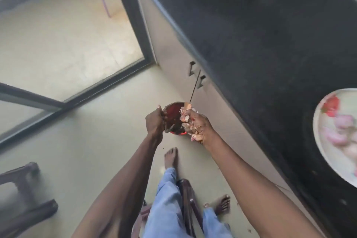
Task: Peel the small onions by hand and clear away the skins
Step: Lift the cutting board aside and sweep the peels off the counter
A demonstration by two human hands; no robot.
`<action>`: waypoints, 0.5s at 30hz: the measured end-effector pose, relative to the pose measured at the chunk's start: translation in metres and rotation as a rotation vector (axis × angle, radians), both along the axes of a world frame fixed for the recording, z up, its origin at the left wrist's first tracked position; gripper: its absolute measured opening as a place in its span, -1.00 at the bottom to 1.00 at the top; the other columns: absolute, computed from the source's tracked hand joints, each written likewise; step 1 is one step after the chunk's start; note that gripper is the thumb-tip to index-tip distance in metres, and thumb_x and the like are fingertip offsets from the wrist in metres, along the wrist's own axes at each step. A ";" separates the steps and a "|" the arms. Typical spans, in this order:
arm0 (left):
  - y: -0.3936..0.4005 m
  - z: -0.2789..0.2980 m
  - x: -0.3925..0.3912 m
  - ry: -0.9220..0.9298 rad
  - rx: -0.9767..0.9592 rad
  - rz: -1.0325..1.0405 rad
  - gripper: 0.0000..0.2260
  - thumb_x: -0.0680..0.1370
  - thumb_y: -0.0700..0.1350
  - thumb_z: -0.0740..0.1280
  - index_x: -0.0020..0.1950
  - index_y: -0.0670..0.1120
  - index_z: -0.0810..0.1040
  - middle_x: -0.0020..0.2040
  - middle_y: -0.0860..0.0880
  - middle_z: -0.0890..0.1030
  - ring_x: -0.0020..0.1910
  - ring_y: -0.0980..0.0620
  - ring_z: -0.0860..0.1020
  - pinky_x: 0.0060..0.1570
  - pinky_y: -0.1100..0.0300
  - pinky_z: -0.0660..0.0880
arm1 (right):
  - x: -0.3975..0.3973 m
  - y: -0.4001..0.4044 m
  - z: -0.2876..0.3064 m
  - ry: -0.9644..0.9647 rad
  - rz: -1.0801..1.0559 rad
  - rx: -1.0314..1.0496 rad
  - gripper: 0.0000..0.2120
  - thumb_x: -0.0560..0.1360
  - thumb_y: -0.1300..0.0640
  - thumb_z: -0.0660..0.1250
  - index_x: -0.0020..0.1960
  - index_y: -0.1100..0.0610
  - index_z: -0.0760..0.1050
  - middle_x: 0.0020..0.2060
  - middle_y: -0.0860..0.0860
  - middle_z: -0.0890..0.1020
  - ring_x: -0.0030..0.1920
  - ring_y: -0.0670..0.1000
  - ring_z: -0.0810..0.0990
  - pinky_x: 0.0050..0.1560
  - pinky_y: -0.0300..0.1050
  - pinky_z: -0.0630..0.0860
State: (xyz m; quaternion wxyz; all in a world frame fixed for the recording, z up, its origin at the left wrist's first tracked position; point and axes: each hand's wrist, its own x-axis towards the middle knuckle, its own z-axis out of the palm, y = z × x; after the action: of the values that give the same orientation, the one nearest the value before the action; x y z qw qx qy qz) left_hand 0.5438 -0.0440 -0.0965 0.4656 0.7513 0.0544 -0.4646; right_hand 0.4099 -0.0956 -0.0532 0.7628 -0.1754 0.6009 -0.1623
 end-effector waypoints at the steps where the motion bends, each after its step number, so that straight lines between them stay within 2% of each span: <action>1: -0.007 -0.026 0.016 -0.007 0.026 -0.050 -0.63 0.65 0.01 0.24 -0.23 -0.20 0.56 -0.42 -0.05 0.47 -0.55 0.06 0.32 -0.59 0.29 0.20 | 0.014 -0.012 -0.027 0.038 -0.008 0.016 -0.94 0.53 0.25 0.36 -0.12 0.15 0.54 -0.53 -0.01 0.55 -0.64 -0.12 0.38 -0.64 -0.38 0.20; 5: -0.033 -0.121 0.053 0.021 0.084 -0.151 -0.67 0.65 -0.02 0.24 -0.14 -0.23 0.57 -0.31 -0.13 0.51 -0.48 0.02 0.33 -0.54 0.24 0.22 | 0.045 -0.050 -0.128 0.213 0.037 -0.034 -0.89 0.49 0.31 0.36 -0.17 0.15 0.58 -0.51 0.01 0.52 -0.62 -0.11 0.34 -0.62 -0.38 0.19; 7: -0.043 -0.177 0.064 0.043 0.083 -0.161 -0.70 0.62 -0.04 0.26 -0.16 -0.23 0.57 -0.31 -0.14 0.54 -0.45 -0.01 0.36 -0.52 0.23 0.23 | 0.059 -0.063 -0.198 0.338 0.045 -0.088 -0.84 0.43 0.32 0.38 -0.31 0.15 0.54 -0.56 0.02 0.45 -0.64 -0.09 0.29 -0.60 -0.35 0.17; 9: -0.050 -0.235 0.069 0.049 0.086 -0.162 -0.72 0.58 -0.02 0.29 -0.15 -0.22 0.58 -0.32 -0.13 0.56 -0.44 -0.01 0.40 -0.51 0.24 0.26 | 0.072 -0.072 -0.276 0.499 0.124 -0.131 -0.82 0.31 0.15 0.41 -0.44 0.15 0.52 -0.56 0.02 0.47 -0.61 -0.01 0.34 -0.55 -0.23 0.24; 10: -0.053 -0.257 0.070 0.058 0.089 -0.157 -0.73 0.59 -0.03 0.29 -0.15 -0.22 0.58 -0.33 -0.11 0.56 -0.45 0.01 0.42 -0.51 0.25 0.28 | 0.074 -0.074 -0.314 0.594 0.174 -0.128 -0.81 0.27 0.04 0.42 -0.43 0.14 0.55 -0.53 0.02 0.53 -0.56 0.02 0.41 -0.52 -0.16 0.33; 12: -0.059 -0.308 0.072 0.090 0.086 -0.146 -0.74 0.64 -0.08 0.26 -0.14 -0.21 0.58 -0.35 -0.08 0.56 -0.46 0.05 0.43 -0.51 0.27 0.31 | 0.082 -0.079 -0.385 0.649 0.236 -0.089 -0.70 0.36 -0.11 0.49 -0.30 0.11 0.60 -0.39 0.02 0.63 -0.45 0.01 0.54 -0.44 -0.17 0.45; 13: -0.061 -0.333 0.071 0.114 0.086 -0.137 -0.74 0.64 -0.09 0.25 -0.14 -0.21 0.58 -0.35 -0.08 0.56 -0.45 0.05 0.43 -0.51 0.27 0.31 | 0.085 -0.082 -0.418 0.602 0.258 -0.024 -0.67 0.44 -0.17 0.48 -0.18 0.11 0.61 -0.30 0.02 0.65 -0.38 0.00 0.59 -0.35 -0.19 0.51; 15: -0.064 -0.361 0.073 0.134 0.090 -0.128 -0.76 0.64 -0.10 0.27 -0.14 -0.21 0.57 -0.35 -0.08 0.55 -0.46 0.04 0.44 -0.52 0.27 0.31 | 0.088 -0.085 -0.453 0.475 0.281 0.168 -0.63 0.55 -0.15 0.39 0.06 0.17 0.59 -0.18 0.06 0.60 -0.18 0.05 0.59 -0.08 -0.05 0.58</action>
State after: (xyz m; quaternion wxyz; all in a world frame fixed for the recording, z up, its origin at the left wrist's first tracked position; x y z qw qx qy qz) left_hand 0.6166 -0.1082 -0.4576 0.3963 0.7404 0.0582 -0.5398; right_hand 0.4975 -0.1803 -0.5059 0.6274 -0.2263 0.7440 0.0408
